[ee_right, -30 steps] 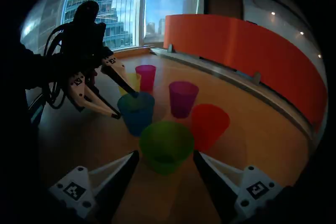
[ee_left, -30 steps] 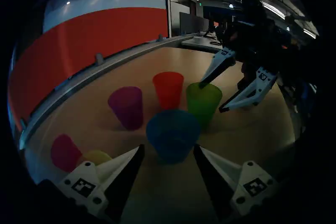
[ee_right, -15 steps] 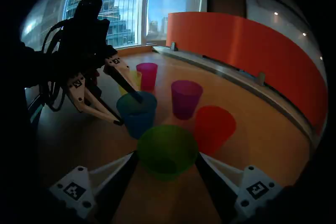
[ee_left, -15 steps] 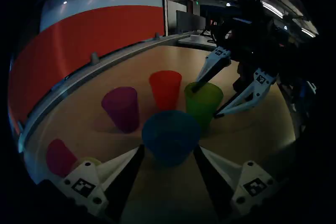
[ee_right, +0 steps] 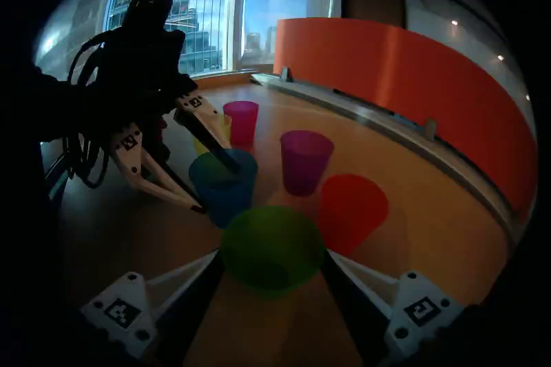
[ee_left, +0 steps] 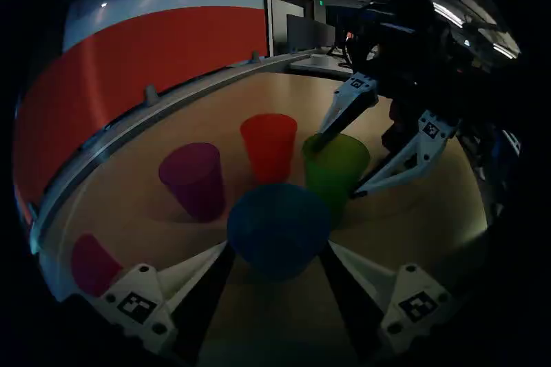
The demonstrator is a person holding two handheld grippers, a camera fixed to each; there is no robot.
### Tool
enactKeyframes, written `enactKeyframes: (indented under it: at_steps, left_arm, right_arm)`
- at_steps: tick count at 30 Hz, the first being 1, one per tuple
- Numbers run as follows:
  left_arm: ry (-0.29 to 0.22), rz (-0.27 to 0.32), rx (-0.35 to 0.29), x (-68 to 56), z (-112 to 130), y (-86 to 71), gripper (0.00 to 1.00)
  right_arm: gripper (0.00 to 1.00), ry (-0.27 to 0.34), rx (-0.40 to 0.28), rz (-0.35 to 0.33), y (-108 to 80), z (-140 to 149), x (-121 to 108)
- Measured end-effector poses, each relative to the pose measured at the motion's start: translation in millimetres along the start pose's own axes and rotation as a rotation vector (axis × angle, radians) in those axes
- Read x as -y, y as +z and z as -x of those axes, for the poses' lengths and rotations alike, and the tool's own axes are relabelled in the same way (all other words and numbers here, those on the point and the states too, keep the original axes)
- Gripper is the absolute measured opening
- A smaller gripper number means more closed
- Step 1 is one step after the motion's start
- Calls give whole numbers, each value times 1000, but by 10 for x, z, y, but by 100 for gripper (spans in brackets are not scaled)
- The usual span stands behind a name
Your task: Pour water
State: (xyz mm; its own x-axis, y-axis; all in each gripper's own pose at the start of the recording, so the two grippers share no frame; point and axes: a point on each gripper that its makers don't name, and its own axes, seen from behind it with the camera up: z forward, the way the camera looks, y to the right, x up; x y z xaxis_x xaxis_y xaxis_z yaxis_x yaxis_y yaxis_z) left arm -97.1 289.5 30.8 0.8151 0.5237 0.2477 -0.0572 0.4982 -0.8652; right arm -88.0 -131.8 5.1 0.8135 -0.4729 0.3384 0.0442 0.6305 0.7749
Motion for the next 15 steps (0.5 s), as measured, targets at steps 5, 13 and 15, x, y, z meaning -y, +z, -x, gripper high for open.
enactKeyframes:
  at_steps: [5, 13, 15]
  left_arm:
    - [-5, 5, -1, -12, -13, 24, 86]
    - [-5, -8, -3, 1, -9, 32, 86]
    - [-10, -8, -6, -1, -13, 34, 86]
  right_arm:
    - [100, 0, 2, 0, 9, 8, 0]
    - [96, -1, 7, 3, 23, 39, -5]
    - [93, 0, 7, 3, 26, 40, -4]
